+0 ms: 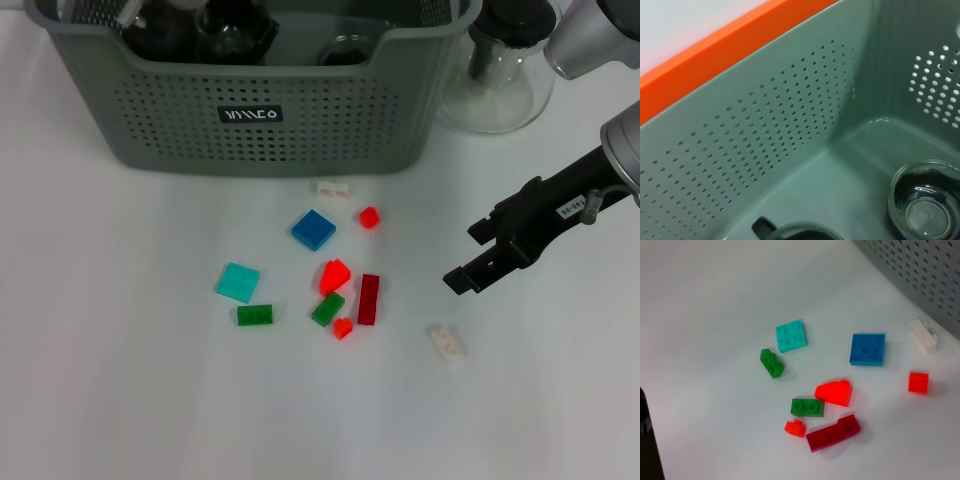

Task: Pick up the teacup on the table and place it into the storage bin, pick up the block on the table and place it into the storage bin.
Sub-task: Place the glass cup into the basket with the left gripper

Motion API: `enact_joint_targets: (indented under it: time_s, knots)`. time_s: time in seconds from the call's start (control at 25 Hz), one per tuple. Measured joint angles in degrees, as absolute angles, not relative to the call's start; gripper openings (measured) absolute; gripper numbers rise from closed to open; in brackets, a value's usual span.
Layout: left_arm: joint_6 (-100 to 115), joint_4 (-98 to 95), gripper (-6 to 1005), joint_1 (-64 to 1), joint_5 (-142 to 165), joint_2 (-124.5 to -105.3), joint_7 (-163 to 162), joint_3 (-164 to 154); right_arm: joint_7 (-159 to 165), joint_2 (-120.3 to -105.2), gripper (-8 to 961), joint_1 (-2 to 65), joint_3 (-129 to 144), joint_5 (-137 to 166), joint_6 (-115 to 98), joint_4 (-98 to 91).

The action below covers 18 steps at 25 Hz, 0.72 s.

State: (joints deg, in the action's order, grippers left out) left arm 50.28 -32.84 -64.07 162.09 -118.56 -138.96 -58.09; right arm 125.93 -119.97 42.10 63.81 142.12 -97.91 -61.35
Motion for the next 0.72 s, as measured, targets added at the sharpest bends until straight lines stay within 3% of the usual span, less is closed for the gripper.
enact_joint_targets:
  time_s: [0.16, 0.48, 0.72]
  knots:
    - [50.4, -33.2, 197, -64.0, 162.1, -118.57, -138.9, -58.1, 125.9, -119.97, 896, 42.1, 63.8, 142.1, -97.9, -61.3]
    - [57.8, -47.1, 518, -59.7, 161.6, -120.27, -139.0, -57.9, 126.0, -119.87, 896, 42.1, 63.8, 142.1, -97.9, -61.3]
    - [66.8, -58.5, 649, -56.7, 161.6, -120.86, -139.2, -57.6, 125.9, -119.88, 896, 42.1, 63.8, 142.1, -98.1, -61.5]
